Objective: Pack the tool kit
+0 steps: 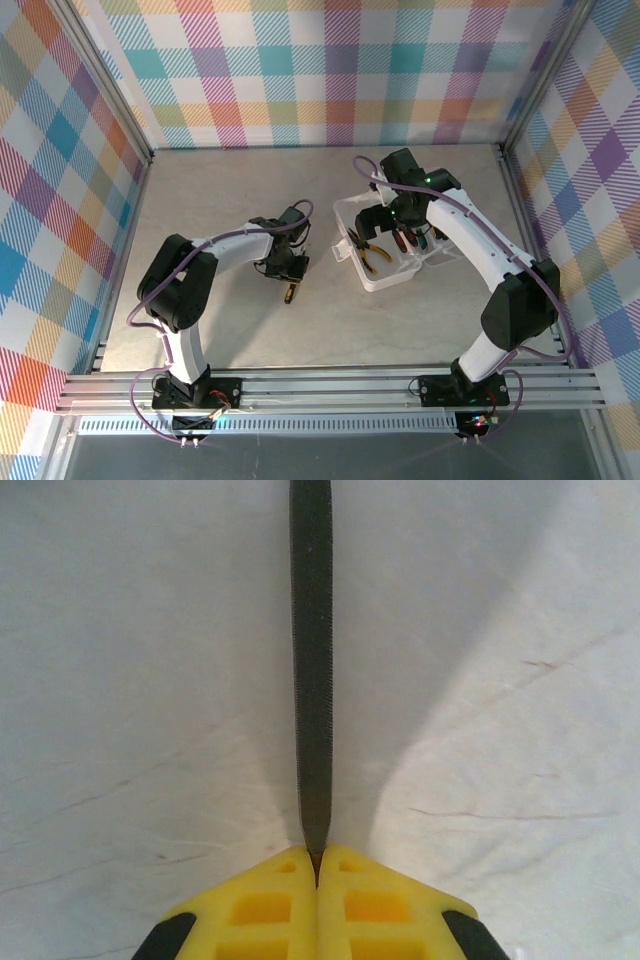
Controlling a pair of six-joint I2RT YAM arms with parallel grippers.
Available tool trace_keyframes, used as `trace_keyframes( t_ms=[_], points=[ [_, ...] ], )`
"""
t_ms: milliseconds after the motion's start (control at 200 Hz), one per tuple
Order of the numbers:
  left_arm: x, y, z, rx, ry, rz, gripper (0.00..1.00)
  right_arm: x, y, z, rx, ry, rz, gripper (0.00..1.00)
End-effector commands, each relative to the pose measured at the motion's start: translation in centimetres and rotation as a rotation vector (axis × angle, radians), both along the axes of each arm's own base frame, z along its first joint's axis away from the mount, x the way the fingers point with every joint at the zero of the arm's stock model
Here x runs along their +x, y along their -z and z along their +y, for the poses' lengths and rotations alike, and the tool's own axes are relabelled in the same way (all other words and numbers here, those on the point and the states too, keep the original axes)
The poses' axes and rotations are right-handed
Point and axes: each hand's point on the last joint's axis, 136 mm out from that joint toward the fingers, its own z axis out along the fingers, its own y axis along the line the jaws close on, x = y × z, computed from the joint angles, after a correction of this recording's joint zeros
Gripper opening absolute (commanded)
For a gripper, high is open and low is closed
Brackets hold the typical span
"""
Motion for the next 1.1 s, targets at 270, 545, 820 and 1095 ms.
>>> trace_keyframes(
  t_ms=[270, 545, 820, 1095],
  points=[
    [1.2, -11.8, -3.2, -0.253, 0.088, -0.178, 0.00, -1.1, -2.7, 0.5, 0.082, -0.026, -0.062, 0.99],
    [3.9, -20.9, -6.8, -0.697, 0.035, -0.310, 0.00, -2.8, -6.2, 5.7, 0.450, -0.135, -0.083, 0.99],
    [5.4, -27.7, -10.5, -1.073, 0.033, -0.351, 0.00, -2.3, -6.1, 8.4, 0.610, -0.134, -0.097, 0.83],
    [5.2, -27.7, -10.8, -1.124, 0.017, -0.328, 0.00, -1.6, -7.1, 9.6, 0.658, -0.167, -0.125, 0.75]
  ],
)
